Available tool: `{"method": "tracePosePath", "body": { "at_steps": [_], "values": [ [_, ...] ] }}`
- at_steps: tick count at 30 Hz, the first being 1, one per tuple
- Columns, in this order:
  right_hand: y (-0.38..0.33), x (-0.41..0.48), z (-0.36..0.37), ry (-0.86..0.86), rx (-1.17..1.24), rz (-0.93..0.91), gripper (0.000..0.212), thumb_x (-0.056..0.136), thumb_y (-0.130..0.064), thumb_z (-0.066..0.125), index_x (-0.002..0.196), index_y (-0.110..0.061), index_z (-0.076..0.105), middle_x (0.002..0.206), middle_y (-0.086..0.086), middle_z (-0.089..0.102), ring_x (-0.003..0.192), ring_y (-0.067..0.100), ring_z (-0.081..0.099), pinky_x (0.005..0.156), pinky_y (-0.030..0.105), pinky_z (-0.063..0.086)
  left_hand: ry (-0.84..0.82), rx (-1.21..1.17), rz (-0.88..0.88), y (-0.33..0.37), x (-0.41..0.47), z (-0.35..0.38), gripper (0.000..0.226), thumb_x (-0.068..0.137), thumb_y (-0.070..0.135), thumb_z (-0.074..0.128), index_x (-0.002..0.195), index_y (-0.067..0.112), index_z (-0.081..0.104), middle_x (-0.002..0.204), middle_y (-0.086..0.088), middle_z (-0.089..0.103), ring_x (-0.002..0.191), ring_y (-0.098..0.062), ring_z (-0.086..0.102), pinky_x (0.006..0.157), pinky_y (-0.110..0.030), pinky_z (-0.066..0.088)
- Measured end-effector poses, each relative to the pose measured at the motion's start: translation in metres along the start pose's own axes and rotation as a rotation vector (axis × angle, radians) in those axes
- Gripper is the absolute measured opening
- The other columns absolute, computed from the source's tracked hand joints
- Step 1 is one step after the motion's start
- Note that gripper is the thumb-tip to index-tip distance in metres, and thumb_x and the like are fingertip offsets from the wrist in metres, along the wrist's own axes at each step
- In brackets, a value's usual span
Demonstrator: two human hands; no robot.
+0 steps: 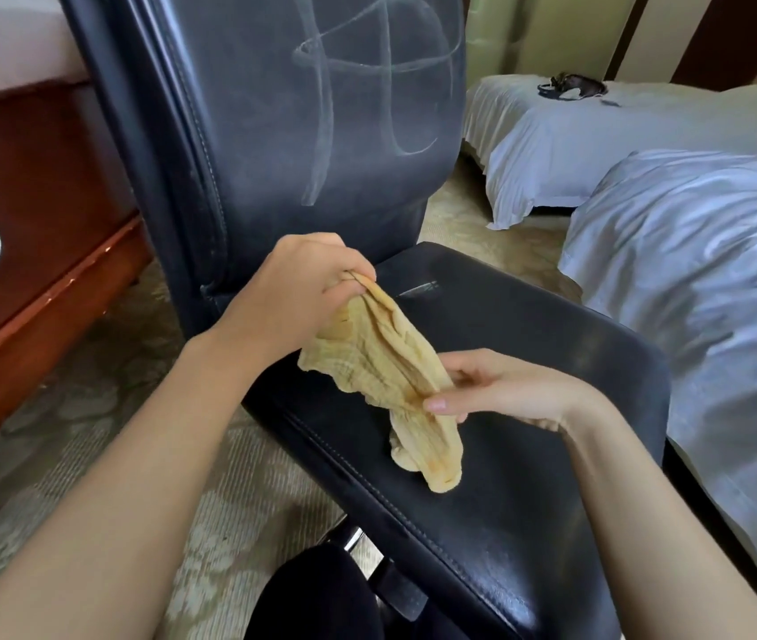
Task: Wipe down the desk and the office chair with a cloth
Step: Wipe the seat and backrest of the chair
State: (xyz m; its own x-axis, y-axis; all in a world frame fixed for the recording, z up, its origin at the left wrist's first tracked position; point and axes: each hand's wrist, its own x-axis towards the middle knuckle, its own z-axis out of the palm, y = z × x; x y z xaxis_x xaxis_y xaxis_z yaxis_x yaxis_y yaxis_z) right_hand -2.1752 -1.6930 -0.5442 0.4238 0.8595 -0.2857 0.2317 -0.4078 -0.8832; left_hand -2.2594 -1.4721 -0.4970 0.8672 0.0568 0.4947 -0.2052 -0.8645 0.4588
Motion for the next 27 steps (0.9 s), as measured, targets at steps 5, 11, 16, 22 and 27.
{"method": "tracePosePath", "body": {
  "at_steps": [5, 11, 16, 22, 27],
  "values": [
    [-0.008, -0.007, -0.023, 0.782, -0.260, -0.180, 0.018, 0.074, -0.017, 0.077, 0.080, -0.032, 0.069, 0.081, -0.008, 0.066, 0.080, 0.011, 0.058, 0.076, 0.026, 0.046, 0.017, 0.011, 0.015, -0.010, -0.004, -0.006, 0.014, 0.089, 0.012, 0.062, 0.095, 0.016, 0.074, 0.089, 0.000, 0.063, 0.085, -0.012, 0.057, 0.081, -0.031, 0.046],
    [-0.009, -0.007, -0.020, 1.264, -0.786, -0.402, 0.015, 0.074, 0.004, 0.068, 0.083, -0.007, 0.069, 0.077, 0.005, 0.056, 0.081, 0.024, 0.047, 0.068, 0.020, 0.027, 0.152, 0.172, 0.160, -0.006, -0.010, 0.007, 0.022, 0.088, 0.007, 0.055, 0.096, 0.012, 0.074, 0.088, -0.003, 0.066, 0.083, -0.026, 0.057, 0.076, -0.046, 0.046],
    [0.049, -0.029, 0.028, 0.858, -1.020, -0.312, 0.012, 0.071, 0.003, 0.073, 0.076, -0.006, 0.067, 0.071, 0.007, 0.054, 0.068, 0.028, 0.049, 0.063, 0.038, 0.046, -0.231, 0.329, 0.247, -0.025, -0.054, 0.043, 0.029, 0.083, -0.004, 0.061, 0.094, 0.019, 0.075, 0.084, 0.000, 0.066, 0.079, -0.027, 0.059, 0.078, -0.044, 0.045],
    [0.061, -0.049, 0.031, 0.491, -0.728, -0.203, 0.016, 0.081, -0.006, 0.070, 0.085, -0.021, 0.072, 0.079, -0.009, 0.060, 0.076, 0.014, 0.051, 0.075, 0.030, 0.045, -0.487, 0.062, -0.005, -0.048, -0.089, 0.058, 0.029, 0.091, 0.013, 0.061, 0.109, 0.033, 0.070, 0.097, 0.021, 0.061, 0.095, 0.002, 0.053, 0.095, -0.023, 0.037],
    [0.032, -0.014, -0.012, 0.669, -0.805, -0.148, 0.019, 0.087, -0.011, 0.060, 0.096, -0.024, 0.070, 0.086, -0.008, 0.061, 0.086, 0.017, 0.047, 0.084, 0.040, 0.042, -0.400, 0.090, -0.035, -0.041, -0.049, 0.036, 0.032, 0.088, 0.008, 0.060, 0.103, 0.034, 0.071, 0.090, 0.018, 0.060, 0.088, 0.001, 0.046, 0.093, -0.030, 0.035]
  ]
}}
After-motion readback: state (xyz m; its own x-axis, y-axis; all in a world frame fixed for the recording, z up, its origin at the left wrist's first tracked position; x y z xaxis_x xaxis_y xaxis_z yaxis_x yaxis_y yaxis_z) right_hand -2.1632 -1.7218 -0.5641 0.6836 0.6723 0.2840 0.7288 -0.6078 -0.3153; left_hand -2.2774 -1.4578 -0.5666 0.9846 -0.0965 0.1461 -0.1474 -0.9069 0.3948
